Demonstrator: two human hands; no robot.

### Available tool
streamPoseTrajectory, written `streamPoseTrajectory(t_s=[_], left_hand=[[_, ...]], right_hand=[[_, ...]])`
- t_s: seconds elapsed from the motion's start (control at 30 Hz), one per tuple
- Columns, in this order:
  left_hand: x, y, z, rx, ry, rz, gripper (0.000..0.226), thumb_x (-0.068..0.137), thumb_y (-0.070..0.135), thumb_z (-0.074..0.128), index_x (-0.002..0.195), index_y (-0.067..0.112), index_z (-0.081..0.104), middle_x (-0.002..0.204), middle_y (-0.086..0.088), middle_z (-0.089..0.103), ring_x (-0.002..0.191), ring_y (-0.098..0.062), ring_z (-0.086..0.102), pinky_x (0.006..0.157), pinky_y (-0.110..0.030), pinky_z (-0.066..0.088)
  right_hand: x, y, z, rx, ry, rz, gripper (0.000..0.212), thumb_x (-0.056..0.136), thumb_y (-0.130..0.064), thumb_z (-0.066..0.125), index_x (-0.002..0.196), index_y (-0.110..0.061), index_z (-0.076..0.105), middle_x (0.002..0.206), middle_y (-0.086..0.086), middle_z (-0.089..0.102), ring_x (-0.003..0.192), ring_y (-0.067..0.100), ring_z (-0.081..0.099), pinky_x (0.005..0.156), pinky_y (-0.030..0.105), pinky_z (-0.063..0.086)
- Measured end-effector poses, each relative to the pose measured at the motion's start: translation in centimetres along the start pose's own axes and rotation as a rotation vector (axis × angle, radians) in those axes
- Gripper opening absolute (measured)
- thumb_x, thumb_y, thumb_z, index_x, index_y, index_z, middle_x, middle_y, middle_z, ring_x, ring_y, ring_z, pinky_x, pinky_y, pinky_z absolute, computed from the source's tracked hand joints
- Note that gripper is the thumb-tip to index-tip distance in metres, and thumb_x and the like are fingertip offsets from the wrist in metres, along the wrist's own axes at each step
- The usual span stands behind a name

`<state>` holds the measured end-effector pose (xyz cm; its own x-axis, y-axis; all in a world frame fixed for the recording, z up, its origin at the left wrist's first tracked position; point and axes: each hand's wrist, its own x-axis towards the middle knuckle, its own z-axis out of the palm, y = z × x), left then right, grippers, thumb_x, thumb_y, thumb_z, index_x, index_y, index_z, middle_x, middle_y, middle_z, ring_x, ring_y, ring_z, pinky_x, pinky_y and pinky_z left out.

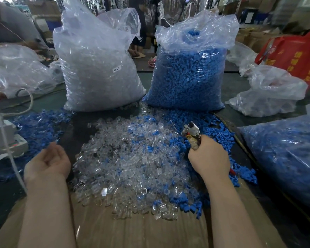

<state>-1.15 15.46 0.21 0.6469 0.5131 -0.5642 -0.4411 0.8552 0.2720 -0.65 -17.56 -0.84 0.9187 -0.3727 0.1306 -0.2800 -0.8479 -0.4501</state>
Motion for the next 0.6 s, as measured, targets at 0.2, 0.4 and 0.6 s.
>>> streamPoseTrajectory(t_s=[0.2,0.4,0.6], left_hand=[[-0.4,-1.1,0.5,0.404,-0.076,0.082,0.01,0.101,0.017,0.05,0.098,0.015,0.058,0.109,0.003,0.064,0.102,-0.011,0.064,0.095,-0.024,0.05],[-3.9,-4.0,1.2,1.432,-0.583,0.275,0.022,0.079,0.026,0.075,0.1,0.033,0.07,0.099,0.012,0.074,0.095,-0.008,0.065,0.082,-0.026,0.044],[-6.2,-9.4,0.5,2.247,-0.936,0.314,0.056,0.079,0.05,0.072,0.13,0.036,0.054,0.137,0.003,0.052,0.123,-0.019,0.051,0.109,-0.047,0.038]], right_hand=[[-0.2,-0.2,-0.2,-0.095,-0.094,0.022,0.026,0.093,-0.029,0.053,0.113,-0.013,0.055,0.119,0.01,0.05,0.072,0.027,0.043,0.064,0.034,0.033],[-0.2,-0.3,0.0,-0.159,-0.183,0.01,0.027,0.094,-0.034,0.055,0.115,-0.017,0.052,0.11,0.005,0.047,0.072,0.025,0.044,0.064,0.034,0.035],[-0.2,-0.3,0.4,-0.154,-0.156,-0.039,0.022,0.097,-0.036,0.052,0.108,-0.017,0.05,0.107,0.004,0.048,0.066,0.022,0.04,0.062,0.034,0.034]])
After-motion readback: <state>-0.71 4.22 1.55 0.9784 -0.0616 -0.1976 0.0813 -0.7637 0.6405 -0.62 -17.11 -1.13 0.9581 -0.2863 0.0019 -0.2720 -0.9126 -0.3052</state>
